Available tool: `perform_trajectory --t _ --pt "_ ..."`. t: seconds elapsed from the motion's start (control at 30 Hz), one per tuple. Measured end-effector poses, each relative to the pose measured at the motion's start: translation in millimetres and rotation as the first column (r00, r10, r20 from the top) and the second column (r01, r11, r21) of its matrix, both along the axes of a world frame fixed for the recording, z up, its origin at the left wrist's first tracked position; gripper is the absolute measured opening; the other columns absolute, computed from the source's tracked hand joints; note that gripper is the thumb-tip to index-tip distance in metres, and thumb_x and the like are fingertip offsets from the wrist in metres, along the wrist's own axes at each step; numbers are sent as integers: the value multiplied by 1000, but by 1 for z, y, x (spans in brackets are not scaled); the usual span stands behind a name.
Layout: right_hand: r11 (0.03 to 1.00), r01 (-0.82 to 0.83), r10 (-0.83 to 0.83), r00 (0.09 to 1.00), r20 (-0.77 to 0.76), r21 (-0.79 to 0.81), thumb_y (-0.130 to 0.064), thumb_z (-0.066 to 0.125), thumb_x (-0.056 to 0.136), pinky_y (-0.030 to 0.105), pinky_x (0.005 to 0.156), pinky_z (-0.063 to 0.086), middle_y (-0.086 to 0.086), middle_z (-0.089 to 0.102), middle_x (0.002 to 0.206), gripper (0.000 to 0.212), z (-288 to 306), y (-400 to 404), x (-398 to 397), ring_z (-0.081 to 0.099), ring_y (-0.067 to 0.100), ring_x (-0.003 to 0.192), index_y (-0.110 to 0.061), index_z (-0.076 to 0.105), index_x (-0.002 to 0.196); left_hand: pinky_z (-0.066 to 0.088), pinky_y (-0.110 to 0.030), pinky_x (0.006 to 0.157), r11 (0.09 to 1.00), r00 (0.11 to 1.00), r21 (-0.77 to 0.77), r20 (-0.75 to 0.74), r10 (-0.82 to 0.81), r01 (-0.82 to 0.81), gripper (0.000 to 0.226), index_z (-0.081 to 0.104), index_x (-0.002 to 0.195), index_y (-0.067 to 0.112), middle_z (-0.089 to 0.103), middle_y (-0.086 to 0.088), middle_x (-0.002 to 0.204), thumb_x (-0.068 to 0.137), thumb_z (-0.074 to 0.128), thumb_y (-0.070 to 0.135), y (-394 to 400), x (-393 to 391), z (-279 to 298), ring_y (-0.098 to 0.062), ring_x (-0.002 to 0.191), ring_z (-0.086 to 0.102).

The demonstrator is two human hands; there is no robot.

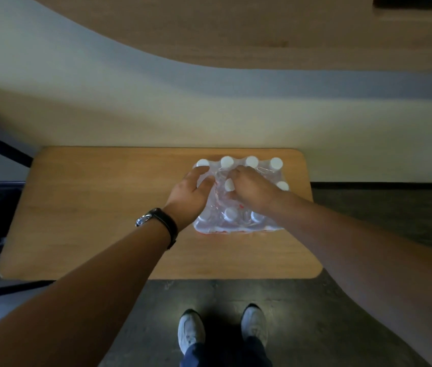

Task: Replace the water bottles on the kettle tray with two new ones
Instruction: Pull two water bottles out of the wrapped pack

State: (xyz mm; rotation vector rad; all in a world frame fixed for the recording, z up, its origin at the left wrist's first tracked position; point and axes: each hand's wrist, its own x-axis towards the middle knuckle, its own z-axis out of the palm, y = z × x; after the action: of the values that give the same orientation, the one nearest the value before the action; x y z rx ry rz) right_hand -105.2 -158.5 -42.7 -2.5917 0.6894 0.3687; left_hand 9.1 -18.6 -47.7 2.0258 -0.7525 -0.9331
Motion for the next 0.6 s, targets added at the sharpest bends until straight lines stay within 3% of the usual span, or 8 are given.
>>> perform_trajectory --t 0.1,0.2,0.27,0.37,0.5,0.6 --pt "994 -21 6 990 138 112 -33 68 91 35 82 42 9 59 114 41 29 -7 -10 57 26 104 -4 52 115 40 -30 89 1000 1000 -9 -17 -3 2 40 54 130 34 59 4 131 94 44 48 -7 2 13 -17 114 55" --pt "983 -35 -23 949 316 178 -35 67 92 17 63 35 2 57 97 37 65 -17 -15 53 18 86 -6 53 109 41 -23 79 997 996 -65 -88 31 -37 30 61 112 41 65 18 111 90 43 52 -12 1 33 -5 102 59" --pt "979 -29 -62 899 433 200 -35 67 92 10 60 36 5 58 93 36 93 -22 -13 52 14 77 -4 55 107 45 -30 89 993 983 -103 -180 35 -55 36 65 110 32 68 10 115 91 42 53 -18 0 42 -12 107 61" --pt "941 7 -203 812 547 339 -37 63 93 17 62 45 0 64 87 33 131 -26 -5 60 6 74 -8 56 105 45 -39 100 995 953 -88 -304 17 -45 43 64 114 20 65 -12 126 99 37 50 -26 -2 56 -29 120 58" --pt "874 98 -370 769 521 476 -43 53 98 29 70 49 -11 70 78 27 150 -29 7 66 6 73 -18 61 93 42 -50 105 959 837 -255 -546 -35 -127 57 61 127 17 67 -12 126 99 29 55 -29 -11 80 -30 118 61" --pt "815 182 -466 770 436 550 -46 48 100 31 71 50 -11 69 72 41 143 -23 12 65 8 71 -12 68 87 49 -45 94 930 681 -326 -720 -129 -169 62 63 127 21 70 -11 120 97 27 61 -28 -19 90 -29 108 67"
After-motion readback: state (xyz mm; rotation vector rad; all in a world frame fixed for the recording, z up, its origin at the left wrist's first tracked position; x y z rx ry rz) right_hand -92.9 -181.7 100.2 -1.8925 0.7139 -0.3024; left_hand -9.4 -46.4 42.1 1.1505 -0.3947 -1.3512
